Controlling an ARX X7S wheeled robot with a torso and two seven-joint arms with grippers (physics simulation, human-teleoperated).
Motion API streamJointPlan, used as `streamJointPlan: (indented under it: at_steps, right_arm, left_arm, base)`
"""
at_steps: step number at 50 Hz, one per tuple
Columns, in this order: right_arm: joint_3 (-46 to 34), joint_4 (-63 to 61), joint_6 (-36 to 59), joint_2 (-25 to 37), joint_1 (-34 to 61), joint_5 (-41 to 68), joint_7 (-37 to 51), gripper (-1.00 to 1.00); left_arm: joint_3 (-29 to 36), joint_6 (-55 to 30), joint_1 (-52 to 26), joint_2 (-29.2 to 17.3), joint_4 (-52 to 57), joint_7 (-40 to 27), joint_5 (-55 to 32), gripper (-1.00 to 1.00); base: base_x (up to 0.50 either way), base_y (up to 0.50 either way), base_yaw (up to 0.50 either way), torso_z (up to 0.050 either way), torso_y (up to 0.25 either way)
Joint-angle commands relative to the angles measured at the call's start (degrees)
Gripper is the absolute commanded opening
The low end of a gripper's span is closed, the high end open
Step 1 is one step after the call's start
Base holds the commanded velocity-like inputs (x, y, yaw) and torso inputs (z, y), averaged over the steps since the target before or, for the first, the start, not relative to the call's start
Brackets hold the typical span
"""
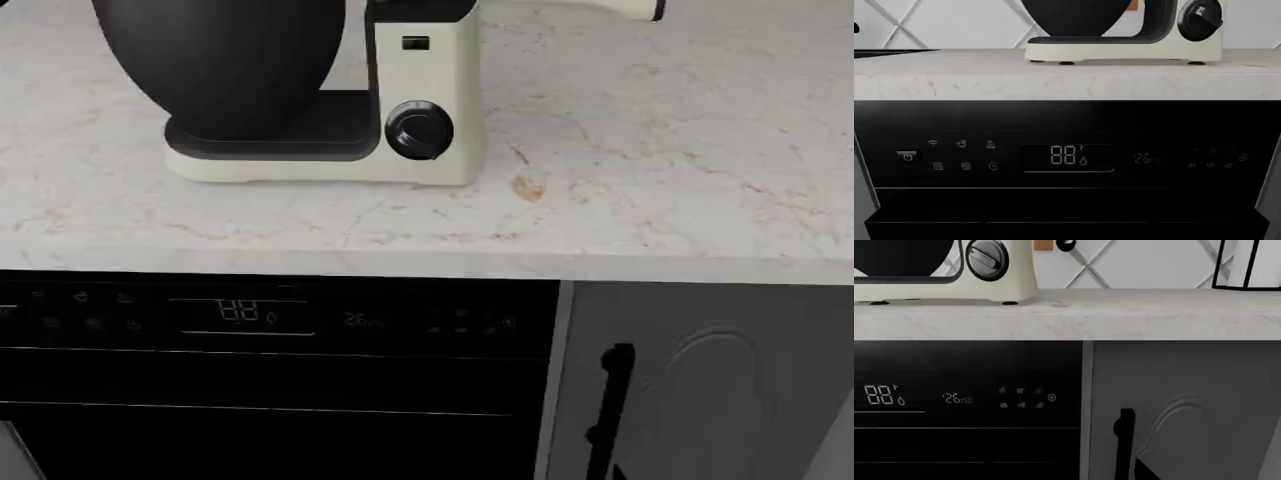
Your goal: Close the stand mixer head.
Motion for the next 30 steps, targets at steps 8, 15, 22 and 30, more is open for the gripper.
streamJointPlan:
  at_steps: [8,15,22,30]
  right_arm:
    - [-5.65,2.51,-2.34,4.32,0.75,2.02,5.17,1.00]
    - [-6.15,1.03,-1.52,4.83,0.29,2.27,5.95,1.00]
    - [-6.37,0.25,-1.62,5.20,0.04,2.57,6.67,1.00]
    - [-6.78,0.24,-2.58,5.74,0.15,2.69,7.76,1.00]
  left_arm:
    - [2.75,-0.75,0.01,-2.31,0.66,-2.53,-2.56,1.00]
    - [3.60,-1.36,0.16,-3.12,1.61,-3.45,-3.49,1.00]
    - [4.63,0.08,0.14,-3.81,0.87,-4.21,-3.47,1.00]
    - [5.62,1.92,0.50,-4.96,1.81,-3.87,-3.85,1.00]
  base:
    - [0.00,0.00,0.00,0.000,0.000]
    - [0.00,0.00,0.00,0.000,0.000]
    - [0.00,0.00,0.00,0.000,0.000]
    - [0.00,0.00,0.00,0.036,0.000]
